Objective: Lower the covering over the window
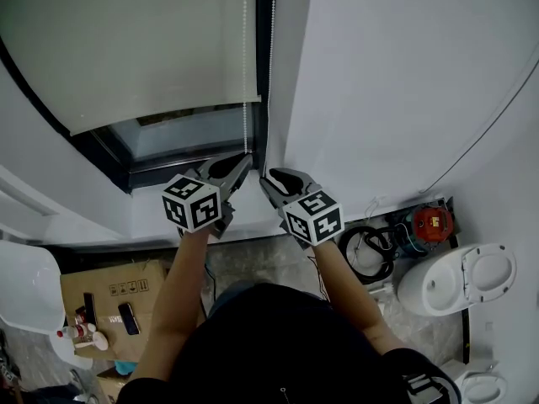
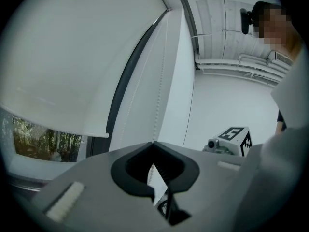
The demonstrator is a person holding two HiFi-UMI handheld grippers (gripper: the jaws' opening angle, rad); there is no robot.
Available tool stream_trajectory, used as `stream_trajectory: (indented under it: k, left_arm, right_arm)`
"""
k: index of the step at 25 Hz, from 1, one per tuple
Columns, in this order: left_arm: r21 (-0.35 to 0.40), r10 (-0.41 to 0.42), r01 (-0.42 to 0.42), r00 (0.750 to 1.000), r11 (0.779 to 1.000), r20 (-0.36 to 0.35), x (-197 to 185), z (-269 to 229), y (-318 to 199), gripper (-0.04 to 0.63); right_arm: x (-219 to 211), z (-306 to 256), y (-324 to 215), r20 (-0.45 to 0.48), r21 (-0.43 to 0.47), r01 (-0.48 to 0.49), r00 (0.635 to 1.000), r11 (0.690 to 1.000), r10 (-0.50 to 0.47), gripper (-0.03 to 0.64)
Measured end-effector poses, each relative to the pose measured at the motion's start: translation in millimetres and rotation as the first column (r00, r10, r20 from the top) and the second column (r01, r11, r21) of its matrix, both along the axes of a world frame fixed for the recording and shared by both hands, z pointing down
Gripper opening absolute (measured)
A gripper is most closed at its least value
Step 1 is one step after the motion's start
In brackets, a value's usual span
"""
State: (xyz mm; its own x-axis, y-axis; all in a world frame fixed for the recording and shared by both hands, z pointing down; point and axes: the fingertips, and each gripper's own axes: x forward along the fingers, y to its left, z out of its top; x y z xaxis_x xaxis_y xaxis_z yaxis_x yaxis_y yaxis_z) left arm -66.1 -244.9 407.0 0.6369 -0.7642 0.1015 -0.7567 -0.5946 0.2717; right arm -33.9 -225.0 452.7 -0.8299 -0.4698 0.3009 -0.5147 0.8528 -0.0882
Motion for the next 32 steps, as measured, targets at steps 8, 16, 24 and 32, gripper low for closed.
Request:
stream_trajectory:
  k: [8, 16, 24, 32]
  left_arm:
    - [0.023, -0.051, 0.051, 0.999, 0.998, -0.006, -9, 1, -3, 0.012]
    - [0.074, -0.193, 0.191, 0.981, 0.979, 0.019, -25, 6, -6, 0.014]
    - [-0.061, -0.3, 0.307, 0.948, 0.95, 0.11, -36, 76, 20, 0.016]
    - [0.184, -0.475, 0.45, 0.87, 0.874, 0.132, -67, -24, 31, 0.011]
  right_arm:
    - [20, -66, -4, 0.057, 0.23, -0.135, 0.99, 0.964, 0.125, 0.072]
    - [35, -89, -6, 0.12, 0.278, -0.232, 0.971, 0.932, 0.206, 0.012]
    - [40, -80, -7, 0.125, 0.254, -0.251, 0.966, 0.934, 0.226, 0.012]
    - [52, -97, -14, 0.167, 0.294, -0.314, 0.947, 0.903, 0.275, 0.012]
